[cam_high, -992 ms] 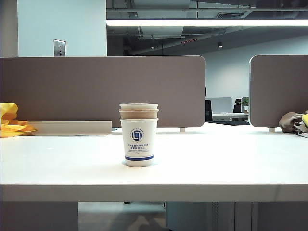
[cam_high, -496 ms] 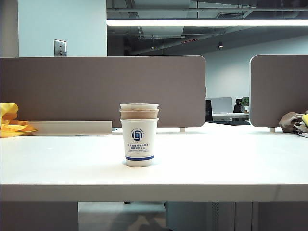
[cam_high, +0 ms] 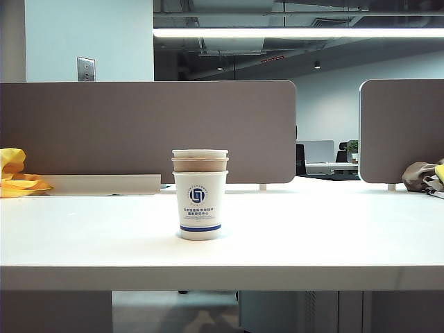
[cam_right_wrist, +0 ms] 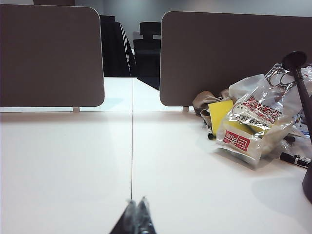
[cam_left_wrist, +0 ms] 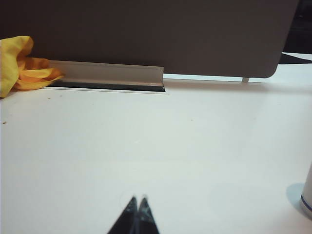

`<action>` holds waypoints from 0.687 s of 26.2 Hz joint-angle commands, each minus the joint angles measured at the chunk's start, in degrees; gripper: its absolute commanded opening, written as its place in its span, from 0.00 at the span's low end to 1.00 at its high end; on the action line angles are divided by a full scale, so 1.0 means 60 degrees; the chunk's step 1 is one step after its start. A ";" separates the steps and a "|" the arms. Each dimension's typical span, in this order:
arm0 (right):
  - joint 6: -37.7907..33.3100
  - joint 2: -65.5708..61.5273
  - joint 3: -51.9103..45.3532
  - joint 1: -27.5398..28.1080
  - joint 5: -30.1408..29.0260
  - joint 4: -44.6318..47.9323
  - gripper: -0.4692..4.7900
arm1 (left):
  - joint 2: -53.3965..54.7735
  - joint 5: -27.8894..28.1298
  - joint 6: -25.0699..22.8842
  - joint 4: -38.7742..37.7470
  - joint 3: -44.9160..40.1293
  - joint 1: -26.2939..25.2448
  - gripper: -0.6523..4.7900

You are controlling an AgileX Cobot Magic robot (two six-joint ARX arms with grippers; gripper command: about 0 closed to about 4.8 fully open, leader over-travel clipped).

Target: Pick up all the paper cups on the table one by one and stack them together.

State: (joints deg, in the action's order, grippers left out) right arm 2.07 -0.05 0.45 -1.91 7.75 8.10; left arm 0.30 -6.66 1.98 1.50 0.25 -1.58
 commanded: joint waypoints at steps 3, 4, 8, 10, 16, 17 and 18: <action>0.0018 -0.0007 -0.0066 0.0004 0.0011 0.0120 0.09 | 0.0004 -0.0004 -0.0007 0.0120 0.0025 0.0025 0.11; 0.0018 -0.0007 -0.0066 0.0004 0.0011 0.0117 0.09 | 0.0004 0.0000 -0.0007 0.0120 0.0025 0.0025 0.11; 0.0018 -0.0007 -0.0066 0.0004 0.0015 0.0117 0.09 | 0.0004 -0.0004 -0.0007 0.0120 0.0025 0.0025 0.11; 0.0018 -0.0007 -0.0066 0.0007 0.0015 0.0117 0.09 | 0.0004 0.0000 -0.0007 0.0120 0.0025 0.0025 0.11; -0.0353 -0.0007 -0.0066 0.0004 -0.0062 -0.0495 0.09 | 0.0004 -0.0004 -0.0007 -0.0135 0.0025 0.0029 0.11; -0.0353 -0.0007 -0.0066 0.0007 -0.0062 -0.0998 0.09 | 0.0004 0.0000 -0.0007 -0.0397 0.0025 0.0025 0.11; -0.0353 -0.0007 -0.0066 0.0004 -0.0062 -0.1366 0.09 | 0.0004 0.0000 -0.0007 -0.0576 0.0025 0.0022 0.11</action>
State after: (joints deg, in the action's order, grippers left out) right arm 0.25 -0.05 0.45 -1.89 7.49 3.18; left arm 0.27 -6.61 1.98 -0.43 0.27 -1.37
